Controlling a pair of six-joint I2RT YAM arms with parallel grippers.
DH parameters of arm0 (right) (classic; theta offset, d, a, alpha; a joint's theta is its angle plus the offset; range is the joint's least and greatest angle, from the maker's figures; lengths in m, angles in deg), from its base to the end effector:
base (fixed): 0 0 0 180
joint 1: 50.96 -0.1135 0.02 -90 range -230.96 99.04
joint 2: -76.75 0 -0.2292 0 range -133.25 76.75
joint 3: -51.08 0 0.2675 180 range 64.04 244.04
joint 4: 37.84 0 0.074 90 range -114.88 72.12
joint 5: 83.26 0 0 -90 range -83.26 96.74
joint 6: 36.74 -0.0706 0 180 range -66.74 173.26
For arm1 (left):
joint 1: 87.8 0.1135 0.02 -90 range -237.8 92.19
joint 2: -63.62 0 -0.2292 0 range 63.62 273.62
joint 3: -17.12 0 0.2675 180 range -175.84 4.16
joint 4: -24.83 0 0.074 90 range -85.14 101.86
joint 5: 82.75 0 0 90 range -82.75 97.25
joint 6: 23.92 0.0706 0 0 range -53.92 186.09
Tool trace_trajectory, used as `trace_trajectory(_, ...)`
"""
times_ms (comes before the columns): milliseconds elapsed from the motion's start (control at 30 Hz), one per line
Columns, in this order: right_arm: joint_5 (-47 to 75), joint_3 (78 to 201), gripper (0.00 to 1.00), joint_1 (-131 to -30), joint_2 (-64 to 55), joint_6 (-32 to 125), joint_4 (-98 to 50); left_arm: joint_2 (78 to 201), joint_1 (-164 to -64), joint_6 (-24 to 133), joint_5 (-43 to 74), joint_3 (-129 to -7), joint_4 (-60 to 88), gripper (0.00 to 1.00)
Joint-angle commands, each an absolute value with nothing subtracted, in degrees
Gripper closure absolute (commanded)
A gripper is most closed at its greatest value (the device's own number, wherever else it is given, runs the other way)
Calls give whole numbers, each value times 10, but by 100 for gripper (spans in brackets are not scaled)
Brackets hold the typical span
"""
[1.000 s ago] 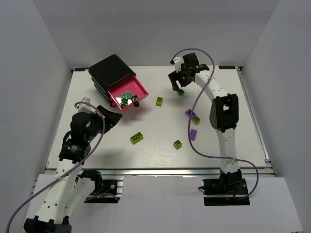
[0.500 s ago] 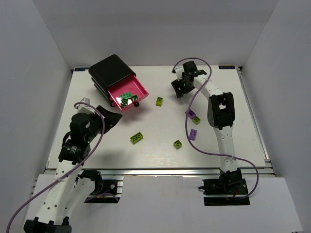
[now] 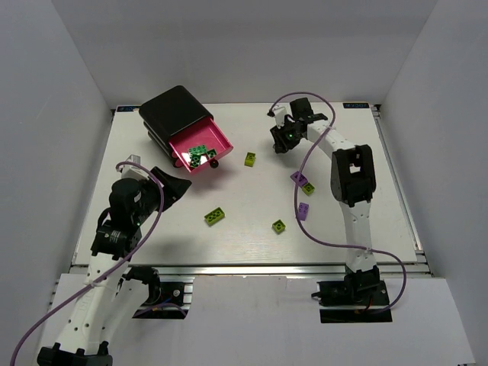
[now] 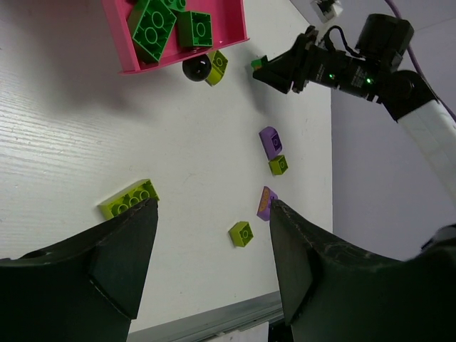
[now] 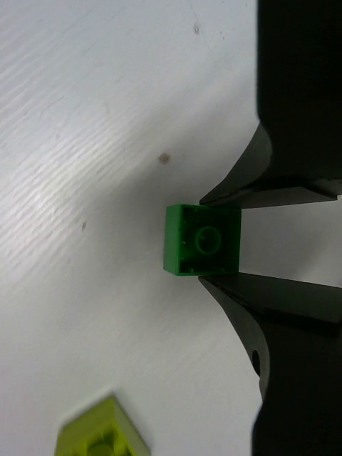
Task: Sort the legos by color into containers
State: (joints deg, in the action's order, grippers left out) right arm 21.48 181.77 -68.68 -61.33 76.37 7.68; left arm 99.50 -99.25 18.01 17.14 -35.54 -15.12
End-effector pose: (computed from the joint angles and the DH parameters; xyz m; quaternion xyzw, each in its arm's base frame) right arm 0.5105 0.1820 0.1187 -0.3662 0.8670 0.1067 0.3208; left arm 0.2155 -0.0560 0.2686 -0.2162 0.8044 -0.3348 0.4406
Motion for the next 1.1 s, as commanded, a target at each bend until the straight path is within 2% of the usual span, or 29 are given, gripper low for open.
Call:
trace_trajectory(0, 332, 1736, 91, -695, -454, 790, -54, 982, -994, 180, 174, -350, -155, 26)
trace_trajectory(100, 377, 1720, 91, -713, -404, 783, -88, 978, -994, 177, 175, -341, -151, 26)
trace_trajectory(267, 410, 1780, 90, -756, -405, 745, -69, 981, -994, 178, 175, -338, -149, 26)
trace_trajectory(467, 412, 1848, 82, -827, -446, 713, -71, 982, -994, 180, 173, -338, -149, 26)
trace_trajectory(733, 307, 1911, 63, -891, -520, 709, -100, 982, -994, 181, 170, -342, -154, 26)
trace_trajectory(933, 263, 1913, 41, -898, -542, 723, -106, 989, -994, 187, 172, -352, -162, 27)
trace_trajectory(967, 263, 1912, 33, -899, -543, 725, -105, 995, -994, 191, 174, -355, -162, 28)
trace_trajectory(1067, 265, 1911, 28, -899, -541, 729, -102, 1029, -994, 219, 192, -375, -163, 42)
